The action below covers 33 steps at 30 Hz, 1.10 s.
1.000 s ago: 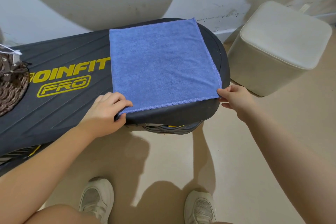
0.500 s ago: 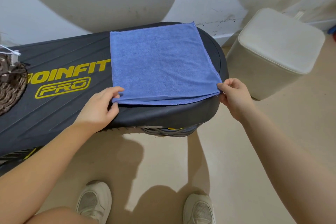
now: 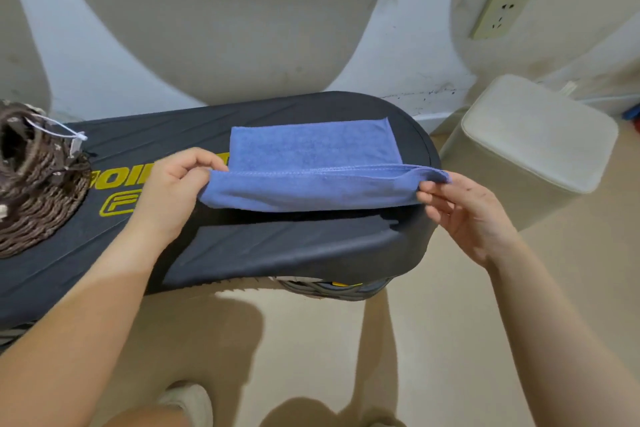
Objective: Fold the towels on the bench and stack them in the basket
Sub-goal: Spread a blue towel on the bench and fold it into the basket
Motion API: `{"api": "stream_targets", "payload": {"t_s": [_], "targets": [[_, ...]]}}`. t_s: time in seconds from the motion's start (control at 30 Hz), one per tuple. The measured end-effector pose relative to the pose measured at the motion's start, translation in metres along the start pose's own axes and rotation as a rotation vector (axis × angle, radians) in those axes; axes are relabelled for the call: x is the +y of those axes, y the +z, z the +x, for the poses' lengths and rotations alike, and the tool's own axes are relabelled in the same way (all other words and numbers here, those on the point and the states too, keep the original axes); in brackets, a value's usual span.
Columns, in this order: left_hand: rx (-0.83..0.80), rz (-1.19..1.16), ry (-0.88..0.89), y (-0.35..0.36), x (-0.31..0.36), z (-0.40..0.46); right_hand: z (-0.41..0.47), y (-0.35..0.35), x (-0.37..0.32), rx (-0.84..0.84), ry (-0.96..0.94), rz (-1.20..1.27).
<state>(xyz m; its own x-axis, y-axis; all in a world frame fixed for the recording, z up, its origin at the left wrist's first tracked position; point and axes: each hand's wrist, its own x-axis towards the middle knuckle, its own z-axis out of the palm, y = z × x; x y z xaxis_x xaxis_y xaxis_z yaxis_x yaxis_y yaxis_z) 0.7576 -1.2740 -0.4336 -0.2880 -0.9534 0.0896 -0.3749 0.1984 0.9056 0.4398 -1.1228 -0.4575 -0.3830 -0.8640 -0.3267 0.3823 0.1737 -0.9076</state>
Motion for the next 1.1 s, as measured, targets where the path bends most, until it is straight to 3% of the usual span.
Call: {"api": "stream_targets", "payload": {"t_s": [0.1,0.2,0.37,0.57,0.73,1.1], "targets": [[0.034,-0.003,-0.07,0.011,-0.015,0.01,0.016,0.011,0.005,0.168,-0.104,-0.356],[0.054,-0.035,-0.111,0.018,-0.032,0.017,0.036,0.019,0.003,0.211,-0.181,-0.564],[0.139,-0.151,-0.176,0.024,-0.035,0.046,0.078,0.04,-0.009,0.297,-0.165,-0.64],[0.184,-0.121,-0.244,0.031,-0.038,0.097,0.128,0.055,-0.02,0.368,-0.076,-0.614],[0.186,0.025,-0.324,0.039,-0.056,0.135,0.161,0.061,-0.02,0.392,-0.041,-0.694],[0.067,0.504,-0.175,0.049,-0.068,0.15,0.191,0.069,-0.013,0.469,0.001,-1.235]]}}
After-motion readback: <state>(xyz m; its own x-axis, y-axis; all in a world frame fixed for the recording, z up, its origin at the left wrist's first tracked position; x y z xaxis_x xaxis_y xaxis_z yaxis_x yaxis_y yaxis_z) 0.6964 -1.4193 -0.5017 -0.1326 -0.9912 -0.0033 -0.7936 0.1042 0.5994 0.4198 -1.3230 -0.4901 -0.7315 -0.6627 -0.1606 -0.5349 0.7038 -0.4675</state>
